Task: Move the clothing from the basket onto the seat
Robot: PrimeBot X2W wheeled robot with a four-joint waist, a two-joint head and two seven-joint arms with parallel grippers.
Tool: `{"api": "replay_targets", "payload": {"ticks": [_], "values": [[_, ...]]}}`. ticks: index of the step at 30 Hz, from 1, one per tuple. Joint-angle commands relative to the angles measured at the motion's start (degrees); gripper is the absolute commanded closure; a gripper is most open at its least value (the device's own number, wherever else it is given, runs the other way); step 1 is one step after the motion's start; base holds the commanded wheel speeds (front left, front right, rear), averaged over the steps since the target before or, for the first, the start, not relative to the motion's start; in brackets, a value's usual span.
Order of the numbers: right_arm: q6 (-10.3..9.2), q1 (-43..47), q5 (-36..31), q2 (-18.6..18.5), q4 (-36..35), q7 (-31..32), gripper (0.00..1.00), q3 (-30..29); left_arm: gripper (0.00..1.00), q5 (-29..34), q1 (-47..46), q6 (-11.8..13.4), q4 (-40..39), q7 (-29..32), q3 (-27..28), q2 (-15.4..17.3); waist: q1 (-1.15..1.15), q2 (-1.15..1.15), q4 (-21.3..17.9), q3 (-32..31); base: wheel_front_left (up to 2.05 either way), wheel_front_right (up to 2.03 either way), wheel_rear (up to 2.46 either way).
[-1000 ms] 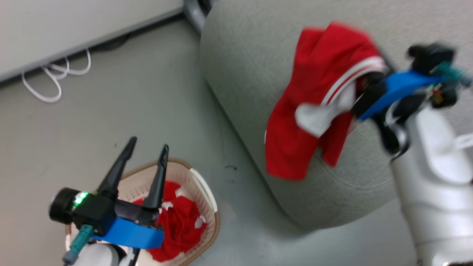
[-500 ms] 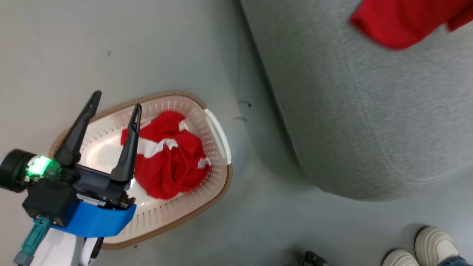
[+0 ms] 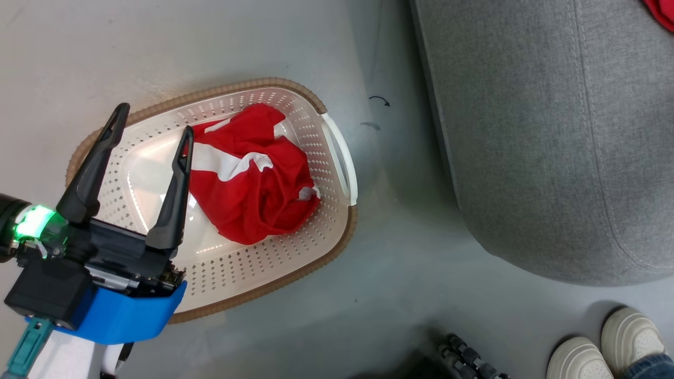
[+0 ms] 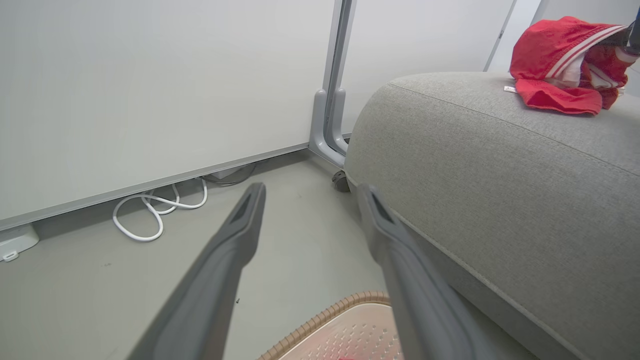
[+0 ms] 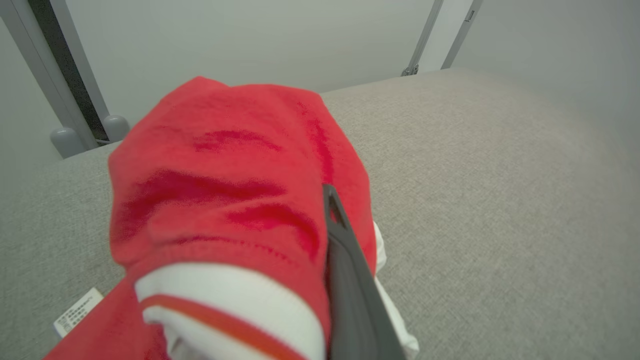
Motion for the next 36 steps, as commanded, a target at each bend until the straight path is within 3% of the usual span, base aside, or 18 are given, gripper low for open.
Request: {"api": "replay_targets", "payload": {"ticks": [1,2,4,10,21,30,36], "values": [[0.02,0.4,-0.9,-0.3,1.0,-0.6,1.00,-0.5,0.00,-0.3,-0.5,0.3,-0.2,0.0,0.2,0.2,-0.01,0.00,0.3,-0.1,0.00,0.00,0.00],[0.02,0.6,-1.8,-0.2,2.2,-0.9,0.58,-0.8,0.00,-0.3,-0.5,0.3,0.0,0.0,0.2,0.2,-0.01,0.00,0.4,-0.2,0.00,0.00,0.00],[0.01,0.7,-3.0,0.1,4.4,-1.4,0.00,-1.6,0.00,-0.5,-0.4,0.4,0.5,-0.1,0.1,0.1,-0.01,0.00,0.7,-0.9,0.00,0.00,0.00],[0.01,0.0,-5.9,0.3,8.3,-4.4,0.00,-1.1,0.00,-1.1,-1.1,0.4,2.6,-0.4,-0.6,-1.2,-0.01,0.00,1.3,-4.0,0.00,0.00,0.00],[0.01,7.5,-5.9,0.8,11.3,-6.8,0.00,2.5,0.00,-2.8,-1.0,-0.2,9.2,-0.6,-2.5,-7.3,-0.01,0.00,5.0,-16.1,0.00,0.00,0.00],[0.01,18.9,-4.4,3.4,7.9,-8.3,0.00,6.9,0.00,-4.0,3.4,-0.5,14.9,-0.6,-1.1,-11.9,-0.01,0.00,8.0,-27.4,0.00,0.00,0.00],[0.02,29.1,-2.4,6.3,0.1,-8.5,0.00,9.1,0.00,-4.6,5.6,-0.7,19.2,-0.6,0.4,-14.4,-0.01,0.00,10.6,-33.7,0.00,0.00,0.00]]}}
